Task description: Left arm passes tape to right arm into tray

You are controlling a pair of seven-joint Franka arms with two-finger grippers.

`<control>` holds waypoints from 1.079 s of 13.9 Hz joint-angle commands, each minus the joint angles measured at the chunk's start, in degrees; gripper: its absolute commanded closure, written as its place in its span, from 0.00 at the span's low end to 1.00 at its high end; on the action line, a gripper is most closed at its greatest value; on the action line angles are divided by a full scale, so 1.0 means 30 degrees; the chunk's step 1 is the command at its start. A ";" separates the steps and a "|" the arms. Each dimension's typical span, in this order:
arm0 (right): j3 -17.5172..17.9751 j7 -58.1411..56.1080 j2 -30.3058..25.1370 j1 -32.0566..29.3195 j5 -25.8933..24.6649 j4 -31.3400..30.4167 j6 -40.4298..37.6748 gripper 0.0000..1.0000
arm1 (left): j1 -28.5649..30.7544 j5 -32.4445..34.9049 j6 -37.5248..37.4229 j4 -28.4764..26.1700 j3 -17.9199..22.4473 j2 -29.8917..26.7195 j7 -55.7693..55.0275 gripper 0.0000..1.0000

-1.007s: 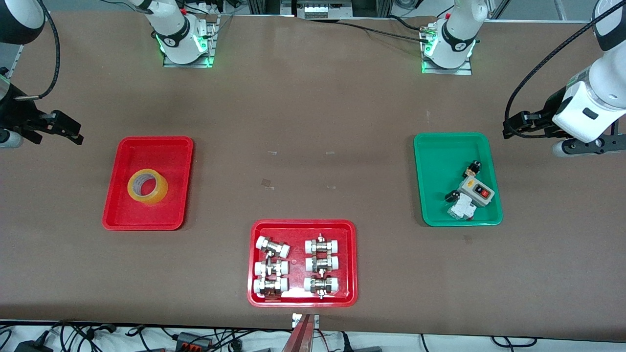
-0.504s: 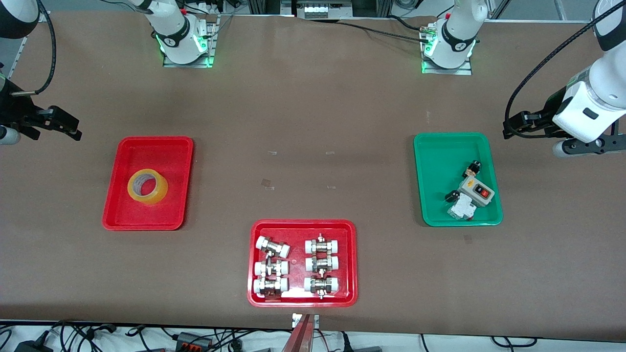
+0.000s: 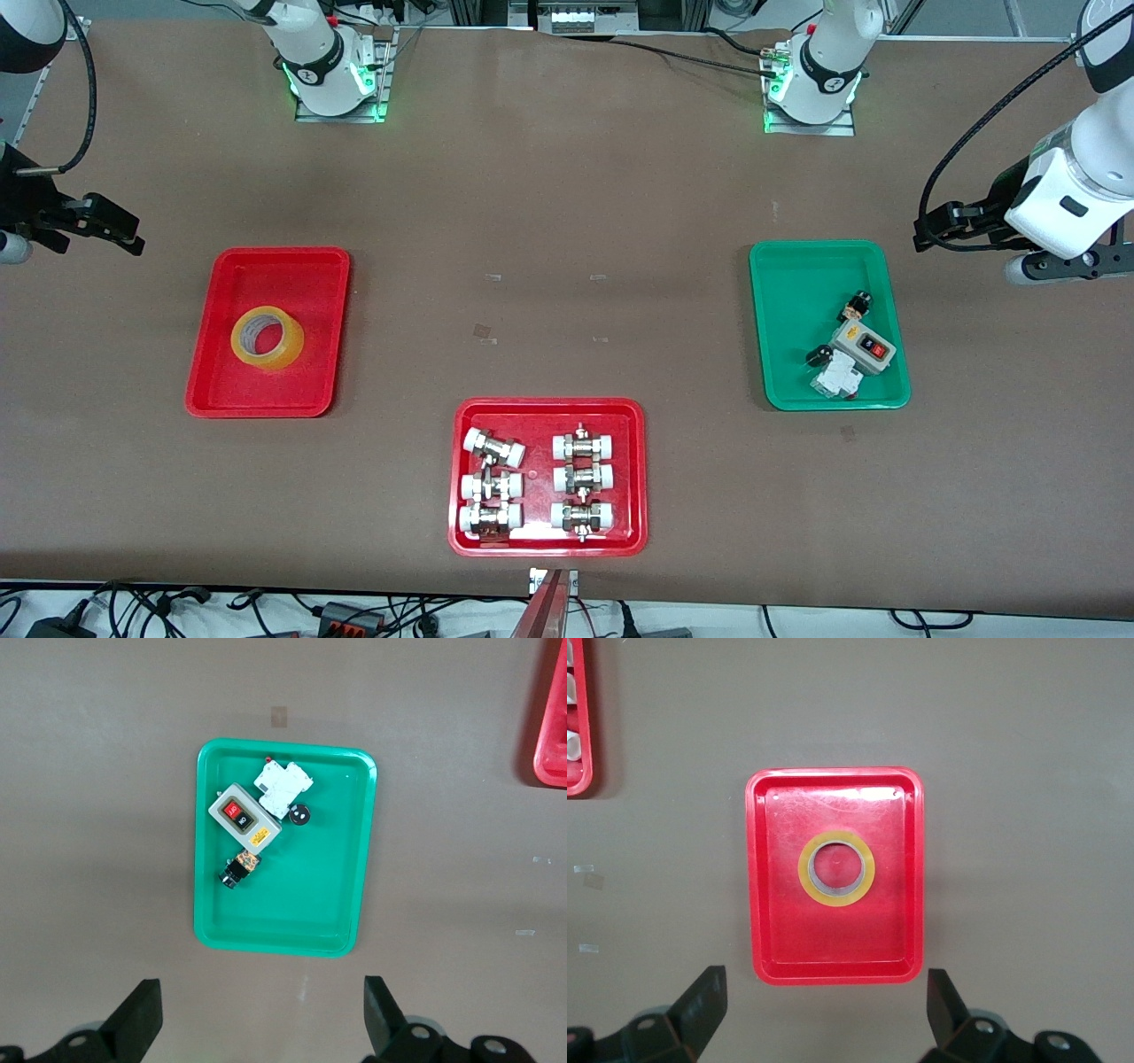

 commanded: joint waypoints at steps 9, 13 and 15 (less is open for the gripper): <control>0.0353 0.0211 -0.0411 -0.0149 0.0176 0.0156 -0.0962 0.00 | 0.0259 -0.0185 -0.0428 -0.0223 -0.0257 -0.0395 0.0003 0.00; 0.0382 0.0269 -0.0411 -0.0091 0.0176 0.0156 -0.1199 0.00 | 0.0259 -0.0185 -0.0575 -0.0165 -0.0228 -0.0366 0.0091 0.00; 0.0440 0.0269 -0.0411 -0.0061 0.0176 0.0156 -0.1170 0.00 | 0.0259 -0.0185 -0.0633 -0.0164 -0.0111 -0.0365 0.0091 0.00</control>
